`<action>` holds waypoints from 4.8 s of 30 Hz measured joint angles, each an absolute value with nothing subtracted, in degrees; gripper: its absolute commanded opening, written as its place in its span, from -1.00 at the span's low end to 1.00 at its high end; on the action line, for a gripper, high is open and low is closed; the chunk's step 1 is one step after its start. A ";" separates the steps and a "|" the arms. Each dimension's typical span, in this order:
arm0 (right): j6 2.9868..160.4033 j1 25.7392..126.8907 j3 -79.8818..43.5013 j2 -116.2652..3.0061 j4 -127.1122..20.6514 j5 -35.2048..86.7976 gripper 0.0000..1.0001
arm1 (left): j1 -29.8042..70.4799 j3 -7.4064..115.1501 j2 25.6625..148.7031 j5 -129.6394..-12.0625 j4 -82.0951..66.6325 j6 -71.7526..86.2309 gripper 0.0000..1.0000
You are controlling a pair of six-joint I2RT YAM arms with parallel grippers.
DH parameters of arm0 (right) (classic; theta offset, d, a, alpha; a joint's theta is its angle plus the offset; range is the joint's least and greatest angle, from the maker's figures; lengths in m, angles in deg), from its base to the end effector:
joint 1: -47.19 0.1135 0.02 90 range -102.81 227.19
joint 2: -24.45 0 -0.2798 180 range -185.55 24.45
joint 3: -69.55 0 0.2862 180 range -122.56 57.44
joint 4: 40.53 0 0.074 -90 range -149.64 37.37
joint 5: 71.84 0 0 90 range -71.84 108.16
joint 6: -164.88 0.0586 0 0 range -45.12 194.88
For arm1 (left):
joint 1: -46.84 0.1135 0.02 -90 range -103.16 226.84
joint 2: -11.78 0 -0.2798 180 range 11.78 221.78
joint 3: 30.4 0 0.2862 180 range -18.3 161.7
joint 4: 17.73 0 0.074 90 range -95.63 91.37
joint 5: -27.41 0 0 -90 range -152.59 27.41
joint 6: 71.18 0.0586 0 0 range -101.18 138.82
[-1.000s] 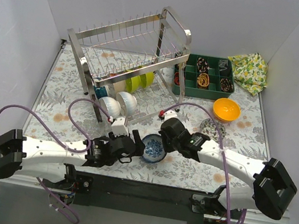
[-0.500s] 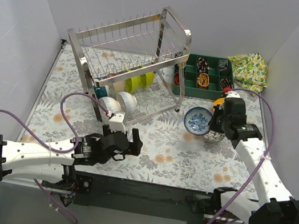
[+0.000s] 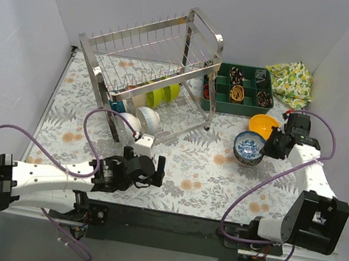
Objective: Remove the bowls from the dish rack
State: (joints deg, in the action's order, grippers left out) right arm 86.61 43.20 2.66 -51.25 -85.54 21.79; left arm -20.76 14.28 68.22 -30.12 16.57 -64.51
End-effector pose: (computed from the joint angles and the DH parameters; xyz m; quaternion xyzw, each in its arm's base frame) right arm 0.3114 -0.0180 0.2339 0.1202 0.9425 0.0510 0.3076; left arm 0.1172 -0.2017 0.1994 -0.2255 0.8677 -0.2826 0.3411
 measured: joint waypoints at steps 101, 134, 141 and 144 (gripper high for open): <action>100.16 92.84 -4.01 -84.54 -15.27 34.32 0.34 | -1.26 19.61 55.48 -22.76 29.49 -63.88 0.89; 80.97 98.48 -4.33 -73.33 -24.78 20.02 -0.97 | -1.26 19.55 53.60 -22.76 29.05 -63.64 0.89; 81.12 98.54 -4.33 -72.23 -25.22 17.88 -0.97 | -1.26 18.91 53.03 -23.08 28.92 -63.64 0.89; 81.75 98.54 -4.33 -72.23 -24.95 16.53 -0.97 | -1.26 18.59 52.70 -23.48 28.94 -63.64 0.89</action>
